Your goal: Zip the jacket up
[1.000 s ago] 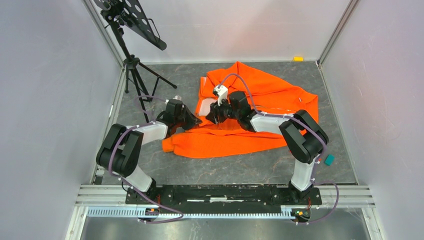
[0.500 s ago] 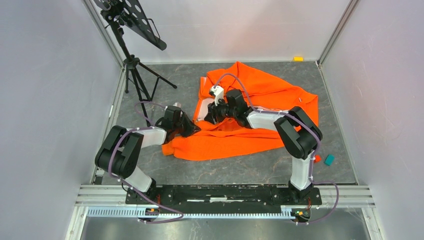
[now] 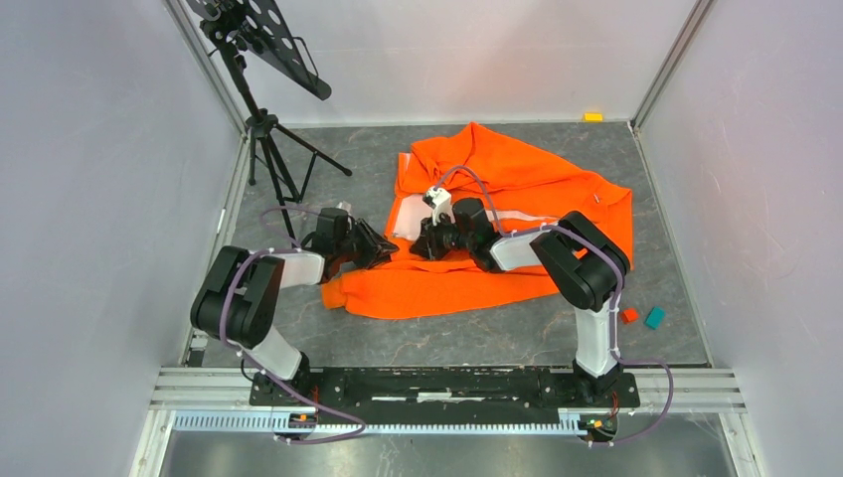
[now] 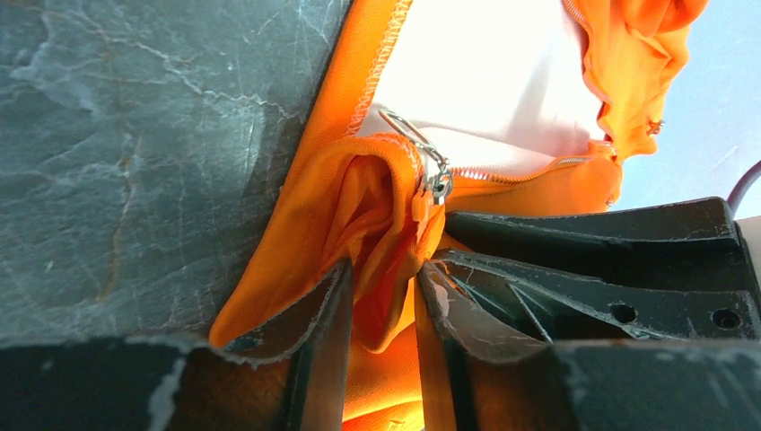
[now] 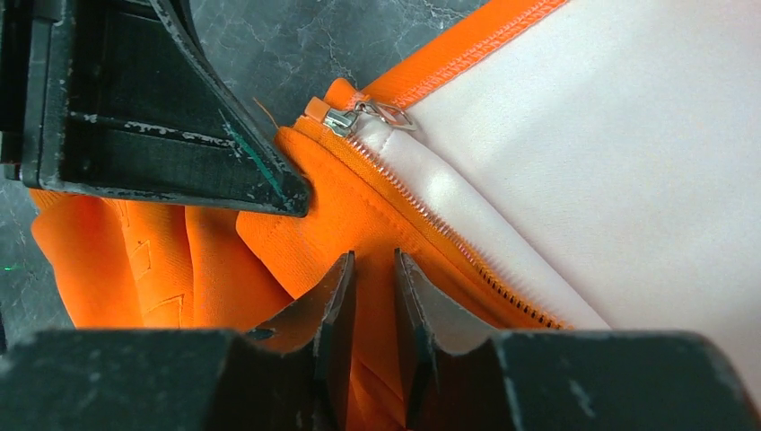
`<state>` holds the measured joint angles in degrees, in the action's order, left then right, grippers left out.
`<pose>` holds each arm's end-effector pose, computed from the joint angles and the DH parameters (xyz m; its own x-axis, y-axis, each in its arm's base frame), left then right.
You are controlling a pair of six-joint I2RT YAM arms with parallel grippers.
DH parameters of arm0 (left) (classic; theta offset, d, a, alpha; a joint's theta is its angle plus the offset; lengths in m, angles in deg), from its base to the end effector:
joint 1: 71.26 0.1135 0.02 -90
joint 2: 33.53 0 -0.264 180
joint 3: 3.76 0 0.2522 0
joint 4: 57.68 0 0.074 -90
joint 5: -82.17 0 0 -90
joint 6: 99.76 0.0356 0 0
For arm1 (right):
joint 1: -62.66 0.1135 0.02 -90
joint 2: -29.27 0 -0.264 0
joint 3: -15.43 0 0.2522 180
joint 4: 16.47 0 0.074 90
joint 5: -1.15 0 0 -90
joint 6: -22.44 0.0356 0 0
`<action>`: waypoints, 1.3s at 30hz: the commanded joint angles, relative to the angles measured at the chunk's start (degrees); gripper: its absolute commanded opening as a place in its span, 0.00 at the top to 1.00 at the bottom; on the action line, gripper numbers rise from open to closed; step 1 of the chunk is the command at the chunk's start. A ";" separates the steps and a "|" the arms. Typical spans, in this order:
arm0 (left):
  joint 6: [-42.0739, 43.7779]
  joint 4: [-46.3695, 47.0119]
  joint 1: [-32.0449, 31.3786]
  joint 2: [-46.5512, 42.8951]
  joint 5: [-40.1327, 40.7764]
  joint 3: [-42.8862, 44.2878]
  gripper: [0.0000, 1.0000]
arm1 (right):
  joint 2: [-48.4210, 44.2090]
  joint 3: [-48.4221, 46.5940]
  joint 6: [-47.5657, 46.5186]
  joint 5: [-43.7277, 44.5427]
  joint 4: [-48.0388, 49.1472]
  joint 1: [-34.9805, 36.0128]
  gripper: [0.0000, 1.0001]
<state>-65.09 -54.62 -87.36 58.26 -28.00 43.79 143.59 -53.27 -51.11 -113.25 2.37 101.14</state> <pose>0.2750 -0.0922 0.1307 -0.7790 -0.5787 -0.2414 -0.2304 0.6223 -0.7482 0.3041 0.2605 0.1259 -0.5805 -0.1320 -0.8035 -0.7205 0.5430 0.4313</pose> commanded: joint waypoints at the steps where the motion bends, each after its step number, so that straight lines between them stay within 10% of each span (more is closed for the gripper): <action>1: -4.18 6.83 0.45 3.17 -3.04 1.09 0.61 | 0.56 0.69 1.80 -1.18 4.13 0.46 0.73; 10: -4.51 7.20 0.46 4.78 -1.82 -1.69 0.89 | -1.63 -2.74 1.12 -0.28 -0.86 0.05 0.71; 16: -1.38 7.60 0.45 6.01 -3.58 -4.86 0.95 | -1.21 -11.25 3.44 1.58 -12.31 -1.46 0.30; 22: -2.30 12.31 0.45 9.75 -5.23 -6.74 0.98 | 2.95 -14.58 10.79 -3.40 -8.58 -2.21 0.15; 39: -0.38 10.58 0.45 10.09 -5.67 -5.78 0.98 | 14.70 -23.34 24.20 -14.72 -1.06 -1.33 0.46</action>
<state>-69.09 -36.61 -86.51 66.08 -34.49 39.00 156.88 -74.29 -32.07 -122.41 -4.95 98.78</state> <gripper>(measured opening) 0.100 0.599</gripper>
